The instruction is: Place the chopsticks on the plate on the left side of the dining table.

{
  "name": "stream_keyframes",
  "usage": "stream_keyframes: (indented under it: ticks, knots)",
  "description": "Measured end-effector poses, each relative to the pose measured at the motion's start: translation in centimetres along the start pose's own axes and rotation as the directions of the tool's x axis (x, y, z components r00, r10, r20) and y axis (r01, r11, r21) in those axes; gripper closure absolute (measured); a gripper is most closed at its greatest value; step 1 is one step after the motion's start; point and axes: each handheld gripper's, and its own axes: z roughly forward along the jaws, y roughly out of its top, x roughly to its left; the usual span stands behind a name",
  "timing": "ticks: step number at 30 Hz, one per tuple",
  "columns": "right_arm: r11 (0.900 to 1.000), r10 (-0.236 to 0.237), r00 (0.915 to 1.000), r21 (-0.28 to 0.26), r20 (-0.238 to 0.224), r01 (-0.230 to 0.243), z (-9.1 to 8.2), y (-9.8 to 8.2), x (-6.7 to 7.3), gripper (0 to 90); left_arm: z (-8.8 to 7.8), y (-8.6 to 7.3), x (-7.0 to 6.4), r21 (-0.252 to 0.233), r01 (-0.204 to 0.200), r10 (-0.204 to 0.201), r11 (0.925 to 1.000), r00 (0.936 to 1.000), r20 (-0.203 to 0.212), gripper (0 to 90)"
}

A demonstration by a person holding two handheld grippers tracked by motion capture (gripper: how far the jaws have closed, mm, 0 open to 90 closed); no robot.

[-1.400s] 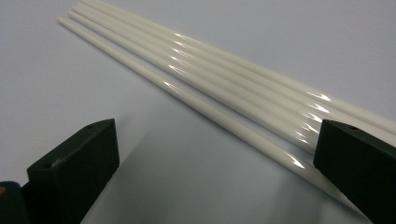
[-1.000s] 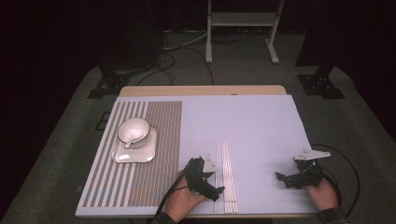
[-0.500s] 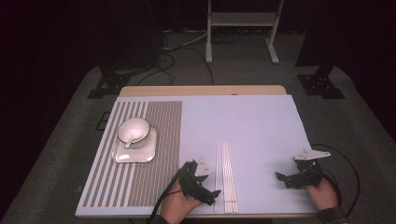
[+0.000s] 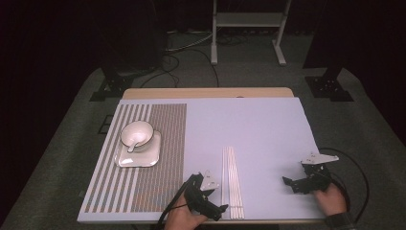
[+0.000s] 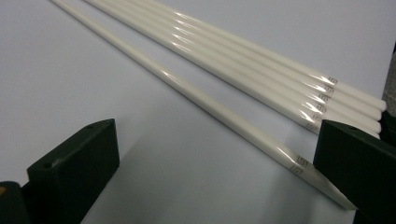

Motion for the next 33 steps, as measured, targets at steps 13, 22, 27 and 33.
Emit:
stream_keyframes:
  ticks: [13, 22, 27, 33]
  knots:
    - [1.000, -0.001, 1.0000, -0.001, 0.000, 0.001, 0.0, 0.0, 0.0, 0.0, 0.1, -0.2, -0.3, 0.011, -0.037, 0.037, 0.9993, 0.9985, -0.040, 0.0]
    - [1.000, -0.001, 1.0000, -0.001, 0.000, 0.001, 0.0, 0.0, 0.0, 0.0, -0.1, -0.4, -0.1, 0.015, -0.030, 0.031, 0.9994, 0.9981, -0.054, 0.0]
    - [1.000, 0.000, 1.0000, 0.000, 0.000, 0.000, 0.0, 0.0, 0.0, 0.0, -0.3, -0.5, 0.2, 0.021, -0.026, 0.027, 0.9994, 0.9977, -0.061, 0.0]
    - [1.000, 0.001, 1.0000, 0.000, 0.000, -0.001, 0.0, 0.0, 0.0, 0.0, -0.6, -0.7, 0.8, 0.027, -0.018, 0.020, 0.9995, 0.9973, -0.071, 0.0]
